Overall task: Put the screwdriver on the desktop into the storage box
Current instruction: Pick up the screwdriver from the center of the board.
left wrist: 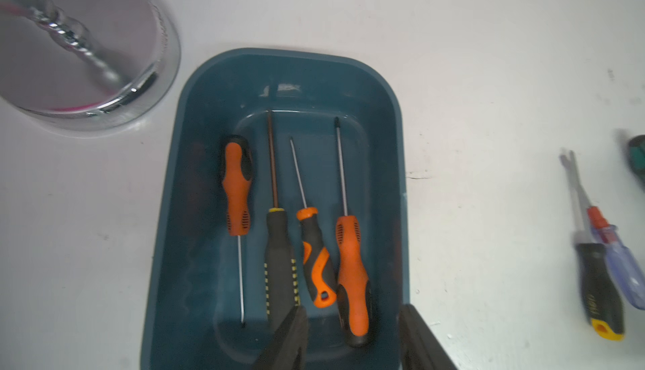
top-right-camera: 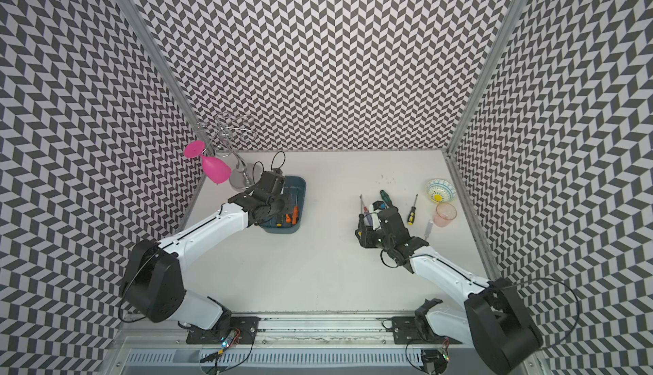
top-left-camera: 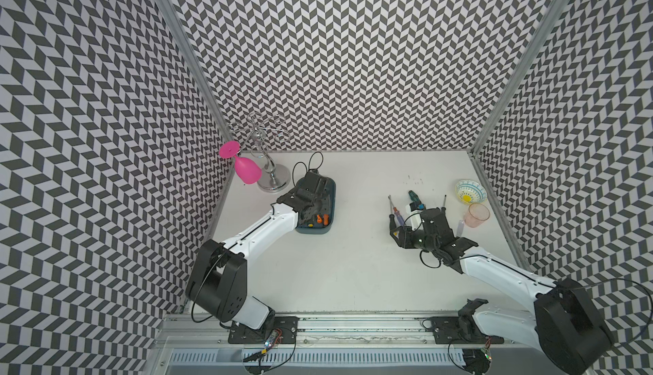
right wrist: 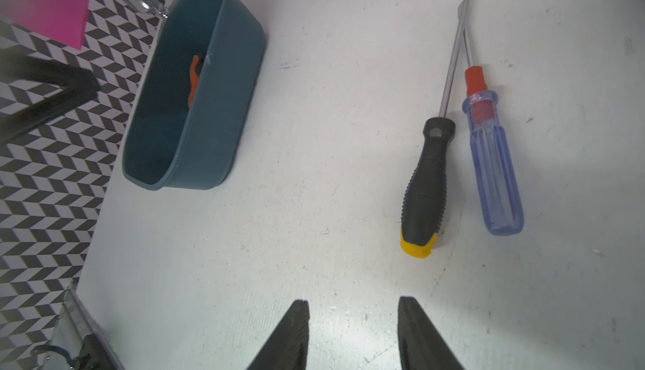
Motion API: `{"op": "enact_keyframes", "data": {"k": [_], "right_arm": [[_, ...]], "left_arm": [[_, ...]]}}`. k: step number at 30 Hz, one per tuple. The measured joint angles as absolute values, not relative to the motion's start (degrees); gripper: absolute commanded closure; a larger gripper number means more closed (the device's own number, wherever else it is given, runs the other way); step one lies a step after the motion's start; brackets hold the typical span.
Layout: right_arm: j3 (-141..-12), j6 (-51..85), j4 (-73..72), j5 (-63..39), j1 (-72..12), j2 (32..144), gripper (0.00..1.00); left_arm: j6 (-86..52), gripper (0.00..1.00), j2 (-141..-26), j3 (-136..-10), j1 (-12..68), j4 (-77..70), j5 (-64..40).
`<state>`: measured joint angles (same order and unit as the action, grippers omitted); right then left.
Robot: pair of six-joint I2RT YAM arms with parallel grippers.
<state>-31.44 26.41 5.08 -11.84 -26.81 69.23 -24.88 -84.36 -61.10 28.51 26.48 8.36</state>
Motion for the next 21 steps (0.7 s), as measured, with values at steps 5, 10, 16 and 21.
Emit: {"op": "enact_keyframes", "data": {"k": [5, 10, 16, 21], "right_arm": [[-35.29, 26.26, 6.96, -9.43, -26.81, 73.52, 0.54], [-38.26, 26.13, 8.38, -7.88, -26.81, 78.22, 0.54], [-41.30, 26.15, 9.13, -5.82, -26.81, 83.42, 0.54], [-42.74, 26.17, 9.19, -4.89, -26.81, 86.70, 0.55]], "left_arm": [[-26.76, 0.46, -77.17, -54.19, 28.93, 22.22, 2.83], [-28.73, 0.46, -70.67, -47.68, 29.80, 17.67, -1.76], [-31.27, 0.46, -65.89, -41.50, 31.14, 13.82, -5.10], [-33.06, 0.46, -63.02, -37.60, 31.53, 11.49, -6.72]]}}
